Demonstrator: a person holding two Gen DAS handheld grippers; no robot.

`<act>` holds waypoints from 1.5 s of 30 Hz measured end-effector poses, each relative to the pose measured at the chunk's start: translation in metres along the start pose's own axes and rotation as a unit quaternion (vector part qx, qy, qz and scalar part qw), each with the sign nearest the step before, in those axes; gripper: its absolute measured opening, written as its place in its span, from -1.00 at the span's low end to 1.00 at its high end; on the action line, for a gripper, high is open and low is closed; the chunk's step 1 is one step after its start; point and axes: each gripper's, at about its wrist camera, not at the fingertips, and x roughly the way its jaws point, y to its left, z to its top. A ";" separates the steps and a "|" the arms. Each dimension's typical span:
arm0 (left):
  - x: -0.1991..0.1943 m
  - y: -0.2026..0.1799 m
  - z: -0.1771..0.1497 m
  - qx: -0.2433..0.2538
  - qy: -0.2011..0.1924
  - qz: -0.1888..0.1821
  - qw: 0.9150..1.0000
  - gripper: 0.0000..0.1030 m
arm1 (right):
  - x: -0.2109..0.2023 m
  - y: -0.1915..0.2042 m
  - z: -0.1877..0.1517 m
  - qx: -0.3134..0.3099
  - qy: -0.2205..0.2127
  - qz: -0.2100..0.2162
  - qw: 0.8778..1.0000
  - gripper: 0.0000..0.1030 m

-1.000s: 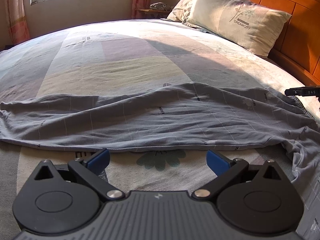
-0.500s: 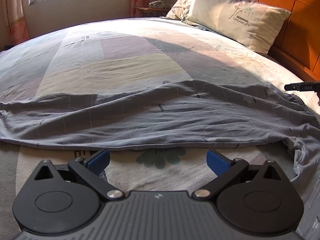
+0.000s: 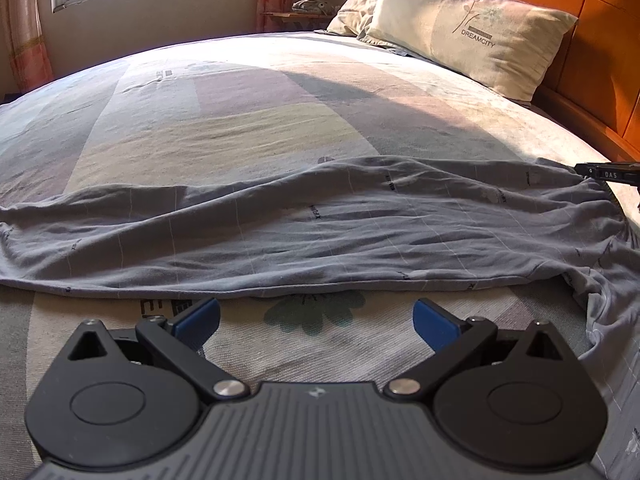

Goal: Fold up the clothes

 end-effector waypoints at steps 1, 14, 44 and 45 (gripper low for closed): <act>0.000 0.001 0.000 -0.001 -0.001 -0.001 1.000 0.99 | 0.001 -0.001 0.001 0.006 0.003 -0.013 1.000 -0.49; -0.002 0.001 0.002 0.001 -0.001 0.000 1.000 0.99 | -0.016 0.048 0.035 -0.010 -0.008 0.023 1.000 -0.06; -0.017 -0.158 0.057 0.052 0.006 -0.098 0.994 0.99 | -0.118 0.050 -0.089 0.055 0.045 0.099 0.993 0.80; -0.013 -0.175 0.068 0.061 0.005 -0.111 0.992 0.99 | -0.121 0.047 -0.092 0.052 0.048 0.101 0.992 0.80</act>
